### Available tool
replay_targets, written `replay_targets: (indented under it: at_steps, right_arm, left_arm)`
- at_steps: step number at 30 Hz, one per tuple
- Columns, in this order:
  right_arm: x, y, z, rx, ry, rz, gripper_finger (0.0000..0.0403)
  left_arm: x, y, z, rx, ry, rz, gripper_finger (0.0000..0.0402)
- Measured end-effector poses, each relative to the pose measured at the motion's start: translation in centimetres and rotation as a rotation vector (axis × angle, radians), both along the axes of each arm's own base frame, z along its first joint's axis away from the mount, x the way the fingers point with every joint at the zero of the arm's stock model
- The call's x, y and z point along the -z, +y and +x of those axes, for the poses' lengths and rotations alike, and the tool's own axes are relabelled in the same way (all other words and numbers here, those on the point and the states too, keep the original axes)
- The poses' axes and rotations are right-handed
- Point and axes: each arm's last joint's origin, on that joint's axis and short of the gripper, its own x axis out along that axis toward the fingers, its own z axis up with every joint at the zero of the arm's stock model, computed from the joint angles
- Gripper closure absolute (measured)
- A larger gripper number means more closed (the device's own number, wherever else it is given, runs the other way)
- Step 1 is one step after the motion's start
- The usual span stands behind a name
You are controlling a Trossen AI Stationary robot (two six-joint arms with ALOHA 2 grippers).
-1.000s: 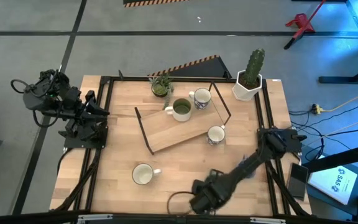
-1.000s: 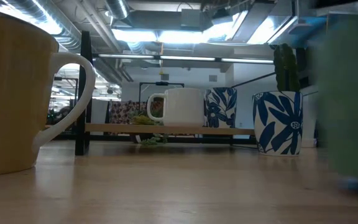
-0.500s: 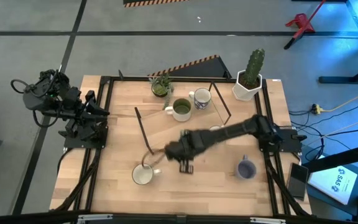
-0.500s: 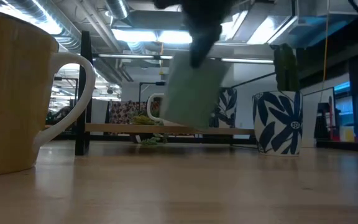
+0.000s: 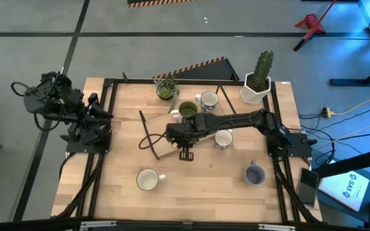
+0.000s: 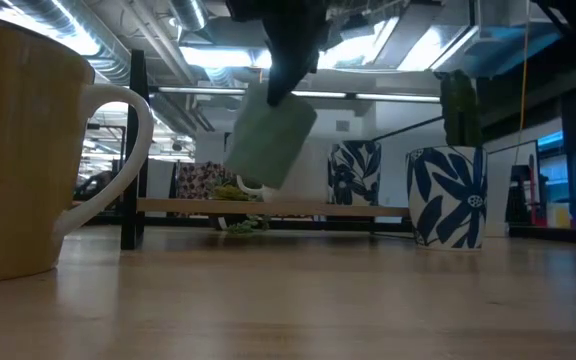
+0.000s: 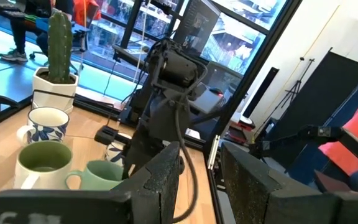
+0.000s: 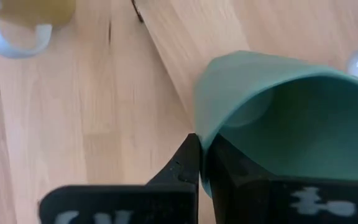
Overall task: Place coffee mugs
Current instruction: Put the light green mug on the shelf
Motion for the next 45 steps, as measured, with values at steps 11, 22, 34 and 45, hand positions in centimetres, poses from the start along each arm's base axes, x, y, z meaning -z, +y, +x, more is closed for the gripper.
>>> replay_targets:
  at_steps: [11, 22, 34, 45]
  right_arm:
    - [1.3, 0.1, 0.8, -0.057, 0.005, -0.021, 0.0403]
    - [1.4, 0.2, 1.4, -0.075, -0.044, -0.052, 0.0356]
    - [-0.9, 0.1, 2.3, -0.084, -0.234, -0.112, 0.0298]
    - [-2.3, 2.1, -1.1, -0.033, 0.004, -0.182, 0.0358]
  left_arm:
    - [0.0, 0.1, 0.0, -0.039, -0.002, 0.002, 0.0289]
    - [0.0, 0.1, 0.0, -0.045, -0.002, 0.002, 0.0289]
    - [0.0, 0.1, 0.0, -0.044, -0.003, 0.01, 0.0289]
    - [0.0, 0.1, 0.0, -0.044, -0.002, 0.011, 0.0289]
